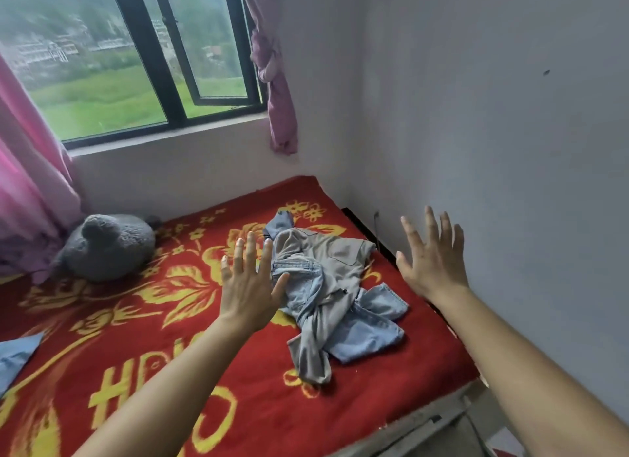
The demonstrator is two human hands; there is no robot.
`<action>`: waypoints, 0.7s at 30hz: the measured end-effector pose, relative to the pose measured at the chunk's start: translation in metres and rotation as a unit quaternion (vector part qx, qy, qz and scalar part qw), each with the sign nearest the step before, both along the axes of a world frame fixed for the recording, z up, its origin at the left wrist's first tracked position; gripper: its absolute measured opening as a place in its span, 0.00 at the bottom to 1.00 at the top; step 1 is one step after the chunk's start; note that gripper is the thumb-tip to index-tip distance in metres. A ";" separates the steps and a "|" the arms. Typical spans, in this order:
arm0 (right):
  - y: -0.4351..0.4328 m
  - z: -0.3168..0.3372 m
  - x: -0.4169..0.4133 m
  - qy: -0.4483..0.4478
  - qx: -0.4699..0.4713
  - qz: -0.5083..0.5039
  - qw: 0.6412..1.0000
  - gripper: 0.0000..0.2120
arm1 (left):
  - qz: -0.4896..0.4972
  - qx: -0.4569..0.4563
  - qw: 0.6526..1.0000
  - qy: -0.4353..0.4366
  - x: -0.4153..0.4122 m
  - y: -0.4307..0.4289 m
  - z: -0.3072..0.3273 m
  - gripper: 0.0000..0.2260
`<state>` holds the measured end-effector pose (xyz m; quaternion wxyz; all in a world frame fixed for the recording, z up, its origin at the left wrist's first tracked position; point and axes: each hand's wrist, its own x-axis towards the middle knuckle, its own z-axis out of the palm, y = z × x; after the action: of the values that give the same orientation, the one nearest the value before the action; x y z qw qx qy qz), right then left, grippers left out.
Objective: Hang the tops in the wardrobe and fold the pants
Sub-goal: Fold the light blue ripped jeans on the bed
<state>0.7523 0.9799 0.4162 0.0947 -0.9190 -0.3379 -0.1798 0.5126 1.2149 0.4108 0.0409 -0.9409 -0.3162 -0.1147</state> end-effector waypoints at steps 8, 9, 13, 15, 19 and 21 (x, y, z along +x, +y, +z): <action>0.101 -0.043 0.064 0.080 -0.075 0.041 0.993 0.39 | 0.056 -0.033 0.998 0.024 0.035 0.057 -0.031 0.36; 0.115 -0.050 0.066 0.088 -0.086 0.045 0.991 0.39 | 0.061 -0.040 0.997 0.031 0.035 0.069 -0.037 0.36; 0.165 -0.075 0.069 0.101 -0.128 0.058 0.985 0.39 | 0.071 -0.064 0.994 0.056 0.040 0.122 -0.062 0.36; 0.186 -0.087 0.072 0.098 -0.151 0.062 0.982 0.38 | 0.079 -0.081 0.992 0.058 0.046 0.148 -0.075 0.36; 0.223 -0.122 0.077 0.128 -0.190 0.051 0.972 0.38 | 0.091 -0.122 0.986 0.076 0.063 0.191 -0.116 0.37; 0.239 -0.147 0.079 0.172 -0.198 0.044 0.964 0.37 | 0.095 -0.149 0.981 0.080 0.072 0.208 -0.143 0.38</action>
<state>0.8315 1.2186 0.2691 -0.0243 -0.9207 -0.3854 0.0561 0.5849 1.4227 0.2677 -0.0639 -0.9080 -0.4138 0.0136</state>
